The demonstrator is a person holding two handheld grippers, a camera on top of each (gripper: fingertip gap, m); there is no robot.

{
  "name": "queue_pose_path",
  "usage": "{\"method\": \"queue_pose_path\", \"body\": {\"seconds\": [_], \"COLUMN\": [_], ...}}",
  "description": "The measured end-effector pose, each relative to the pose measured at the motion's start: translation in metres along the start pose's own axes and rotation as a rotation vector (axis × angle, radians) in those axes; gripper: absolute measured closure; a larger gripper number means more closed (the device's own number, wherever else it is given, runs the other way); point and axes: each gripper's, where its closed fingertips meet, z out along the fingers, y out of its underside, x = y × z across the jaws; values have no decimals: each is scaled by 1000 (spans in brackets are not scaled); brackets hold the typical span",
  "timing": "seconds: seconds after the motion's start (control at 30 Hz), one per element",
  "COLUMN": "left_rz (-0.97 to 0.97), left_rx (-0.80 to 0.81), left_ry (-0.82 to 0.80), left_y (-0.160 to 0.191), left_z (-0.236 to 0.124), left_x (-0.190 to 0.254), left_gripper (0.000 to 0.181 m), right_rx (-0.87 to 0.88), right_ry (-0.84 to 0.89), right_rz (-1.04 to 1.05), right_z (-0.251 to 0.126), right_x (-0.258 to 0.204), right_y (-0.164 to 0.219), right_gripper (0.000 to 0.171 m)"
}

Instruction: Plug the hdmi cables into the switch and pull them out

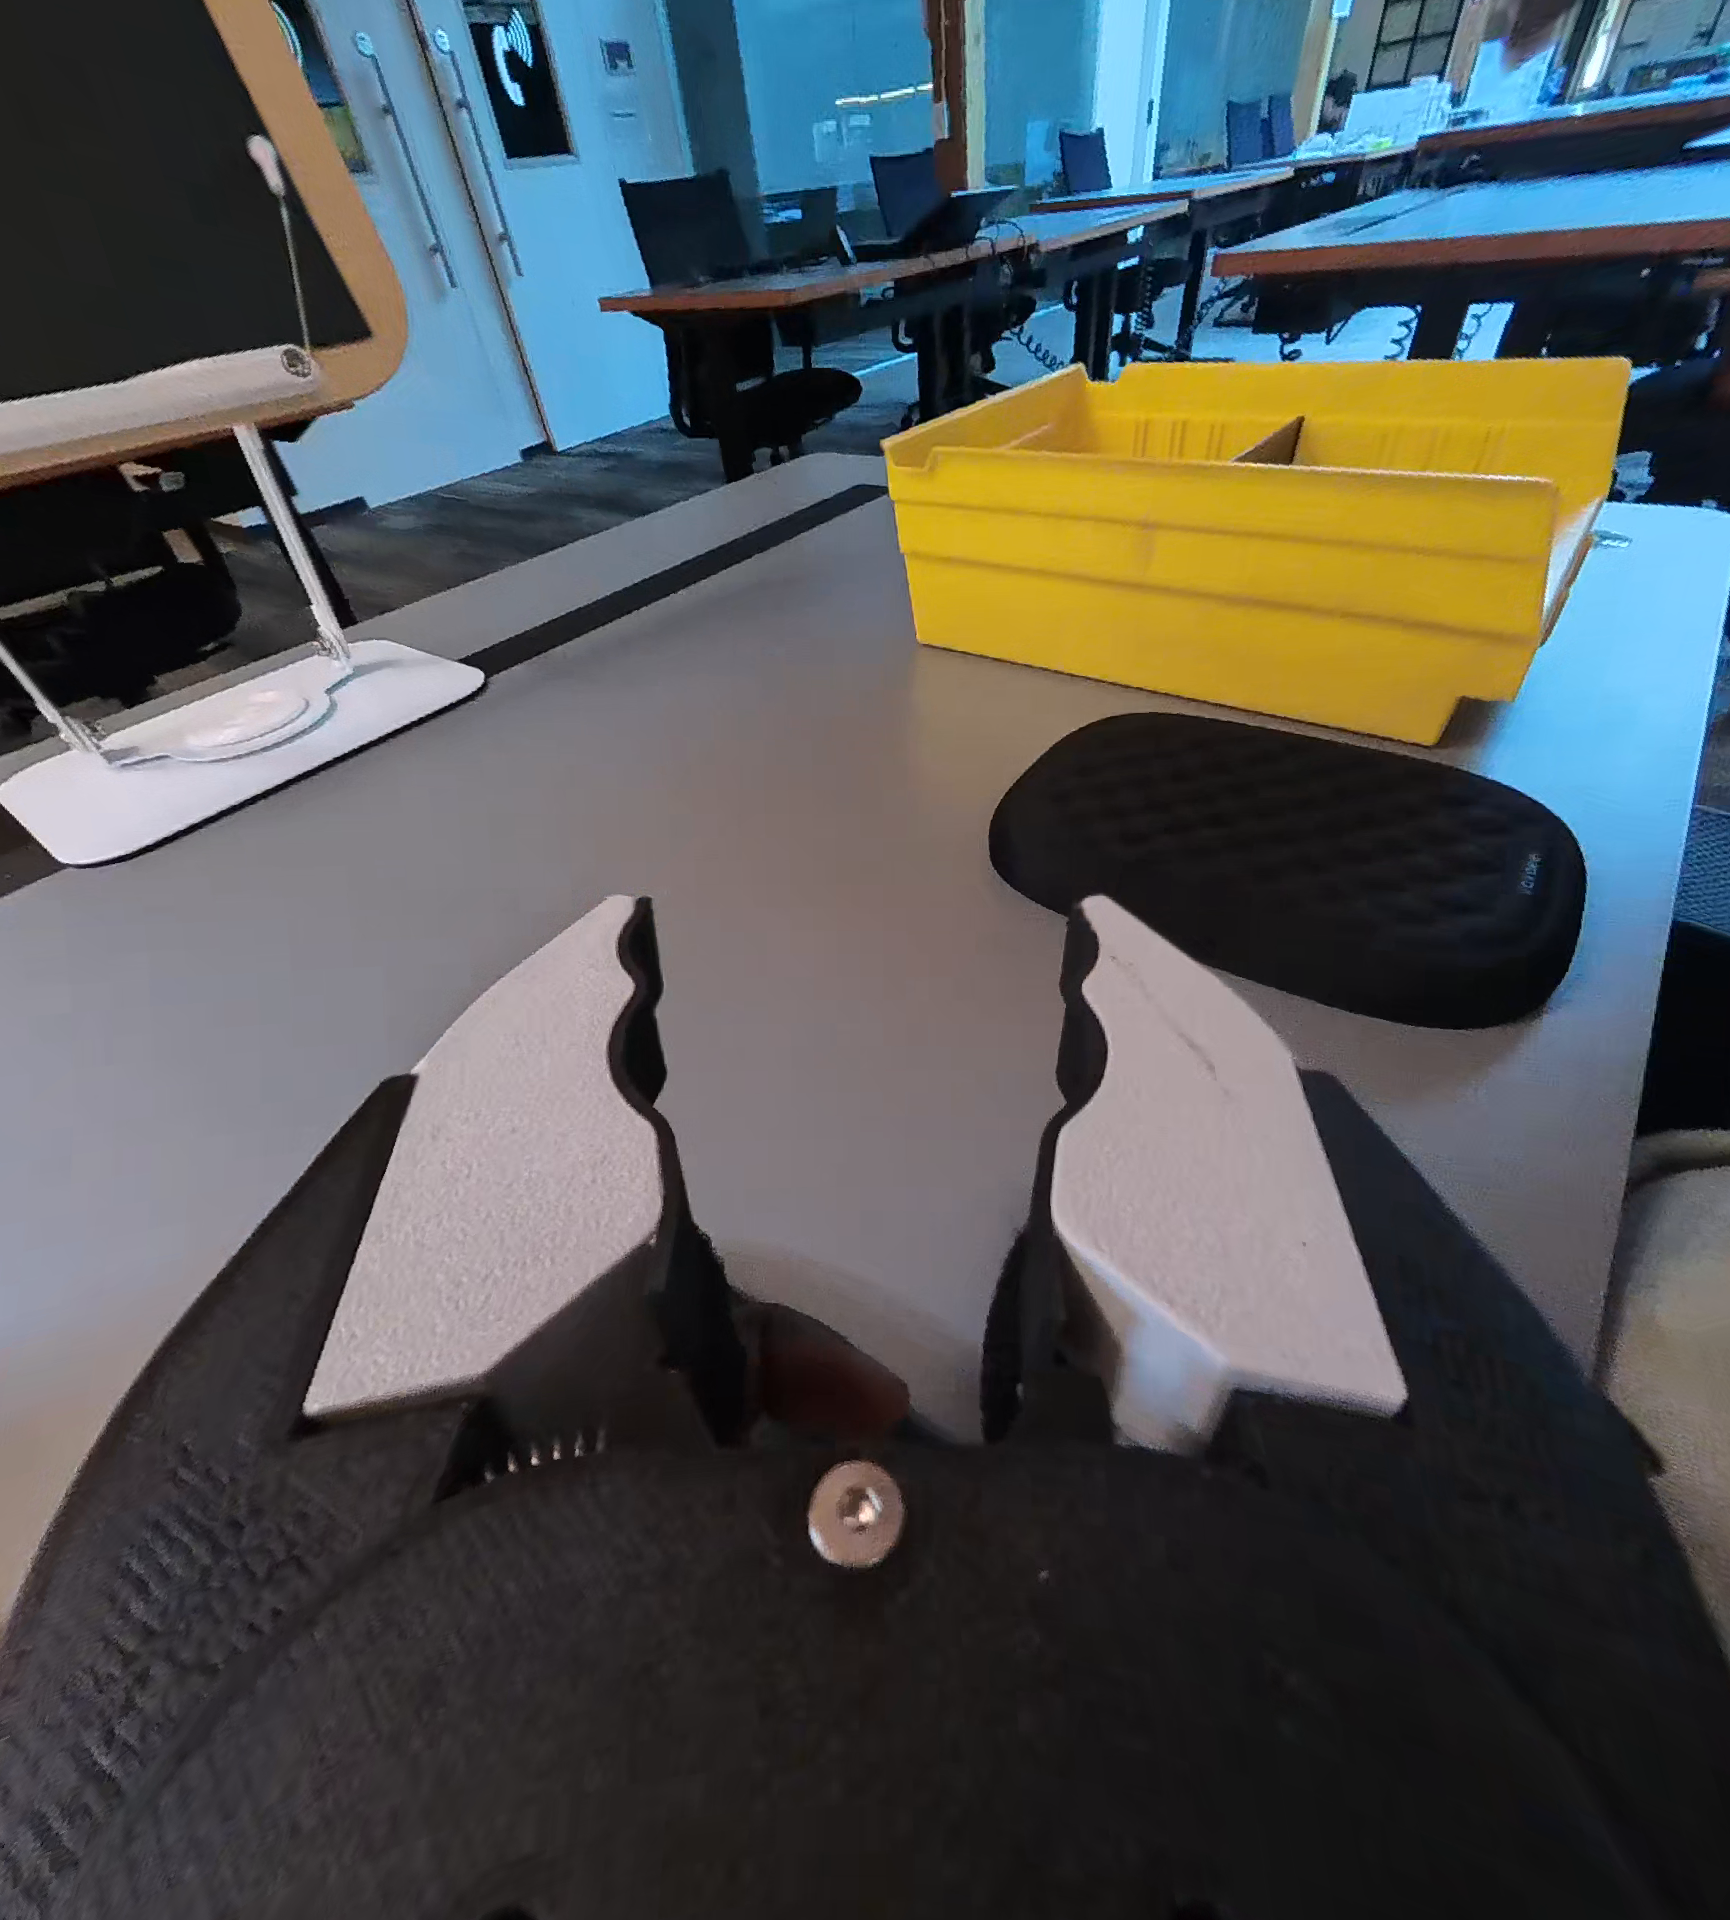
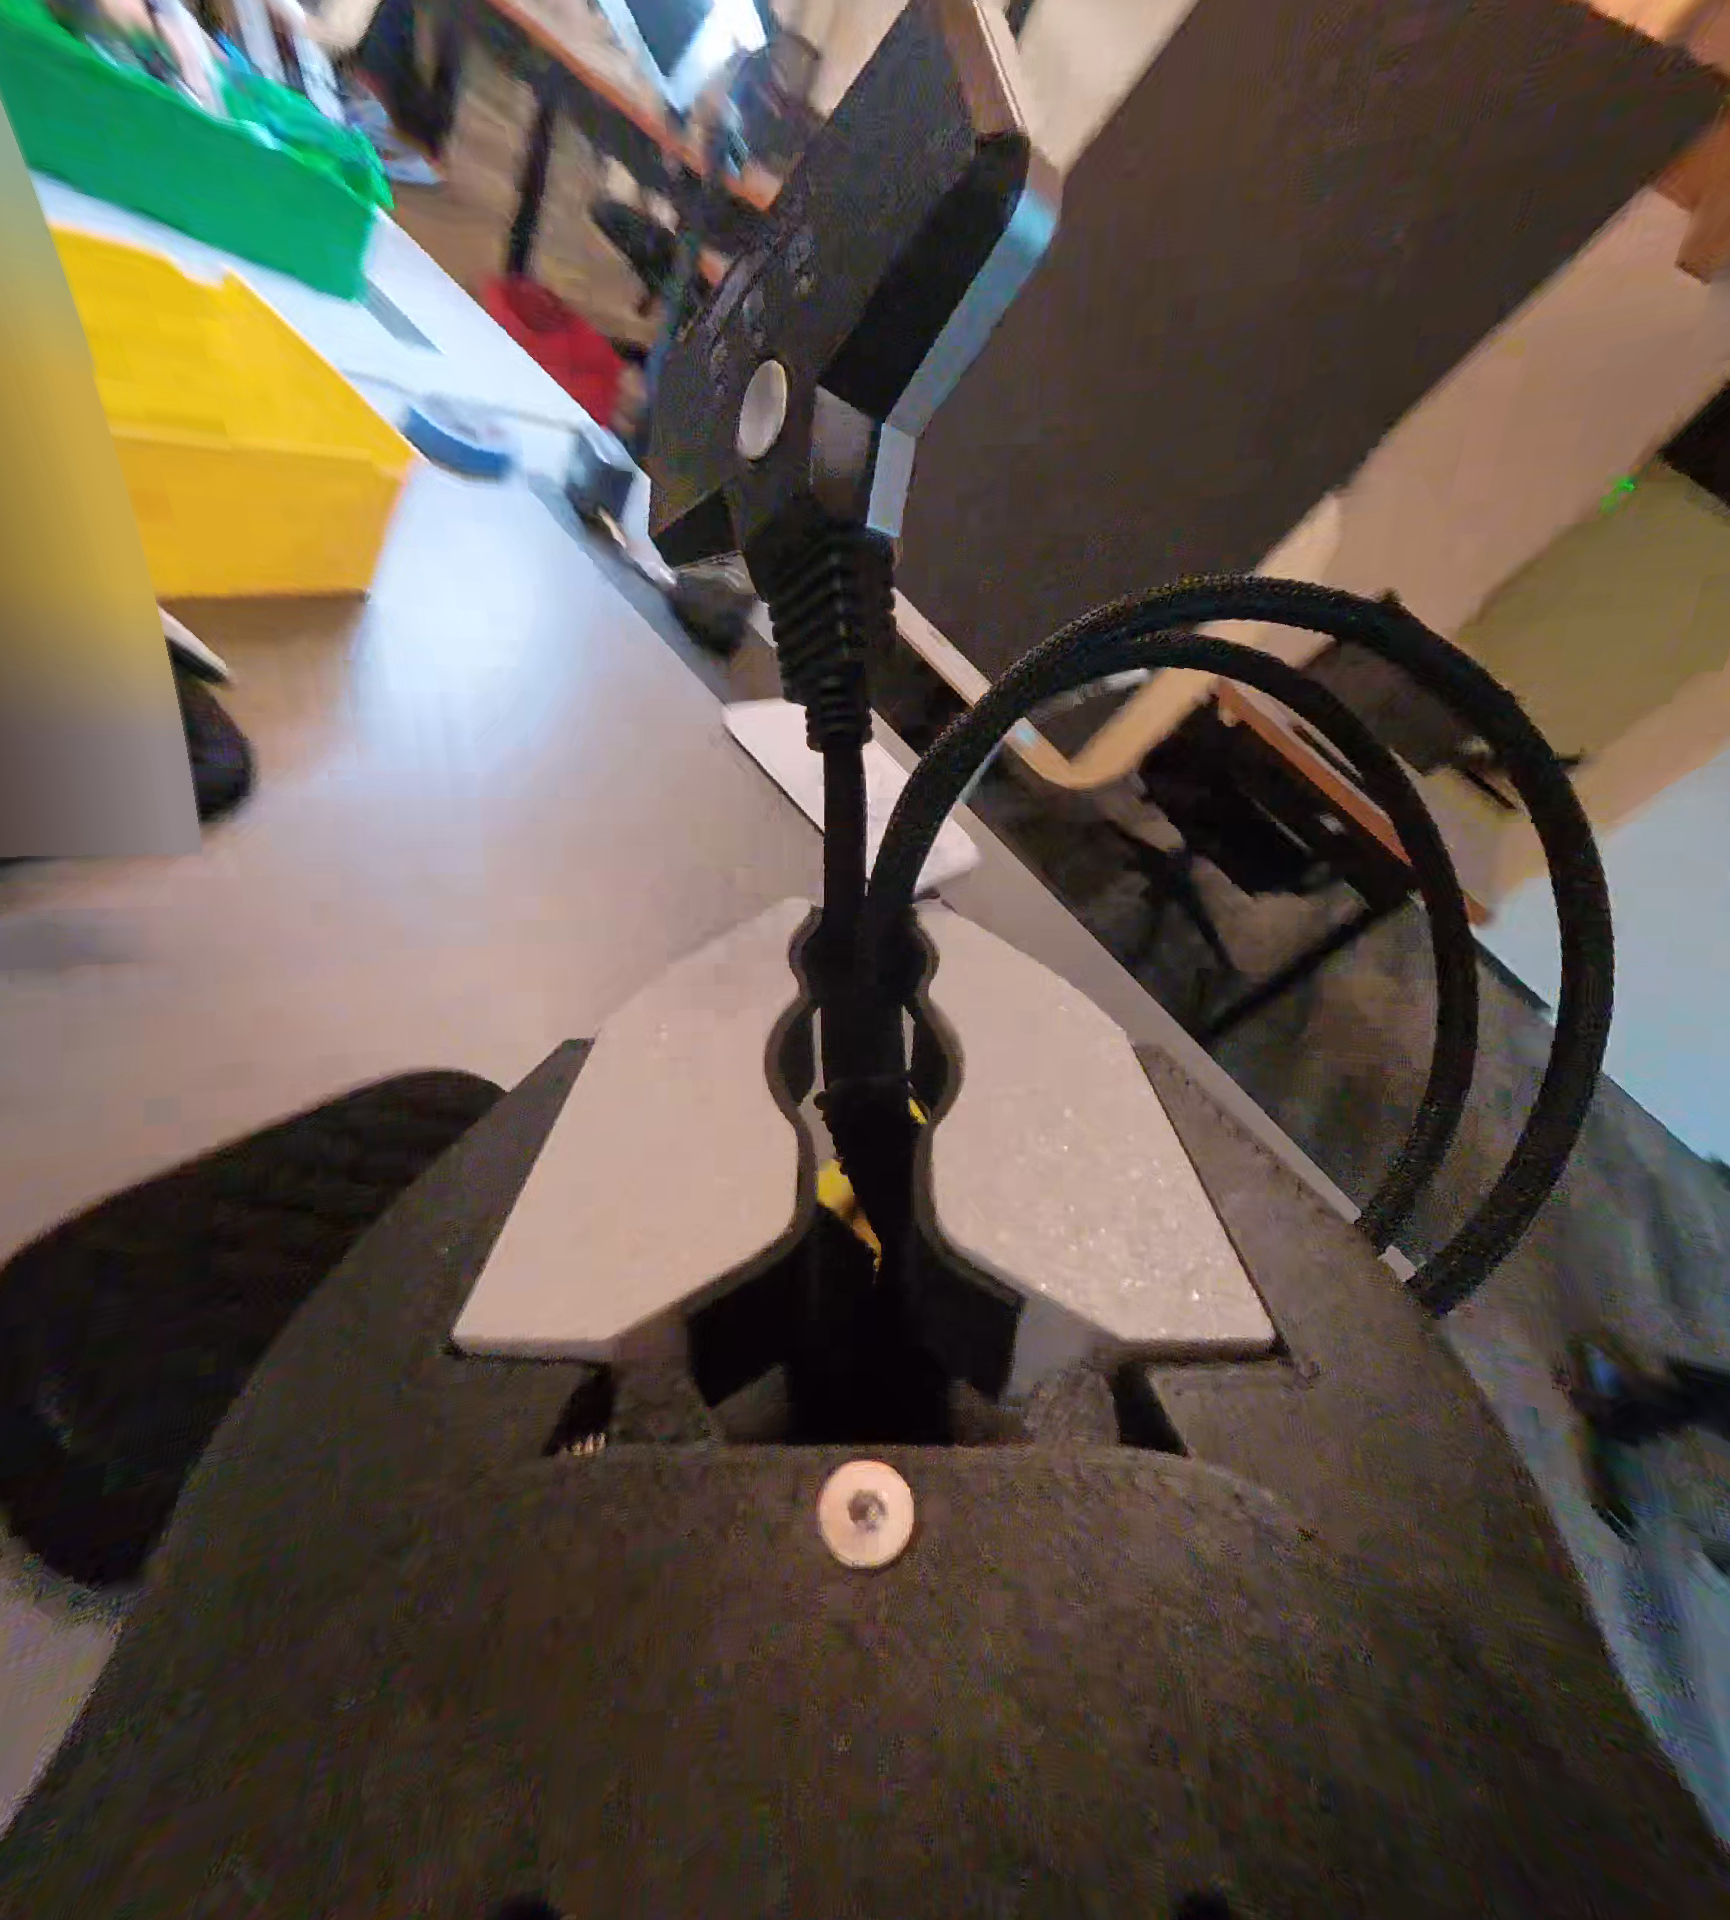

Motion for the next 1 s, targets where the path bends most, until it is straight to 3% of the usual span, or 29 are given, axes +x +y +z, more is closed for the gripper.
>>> {"method": "queue_pose_path", "body": {"seconds": [0.23,0.4,0.63,0.83,1.0], "left_rz": [-65,-97,-90,-102,-103], "left_rx": [72,106,98,109,109], "left_ry": [-5,1,7,13,14], "left_y": [-8,-12,-11,-12,-12], "left_z": [-5,-8,-6,-8,-7], "left_x": [-7,-9,-8,-8,-8], "left_gripper": [119,122,123,124,124], "right_rx": [-598,-854,-855,-759,-765], "right_ry": [328,199,-166,-293,-242], "right_rz": [-297,-507,-583,-482,-422], "right_z": [-47,-39,6,29,36], "right_x": [94,99,70,64,74], "right_y": [103,157,195,224,245], "right_gripper": [157,157,157,151,148]}}
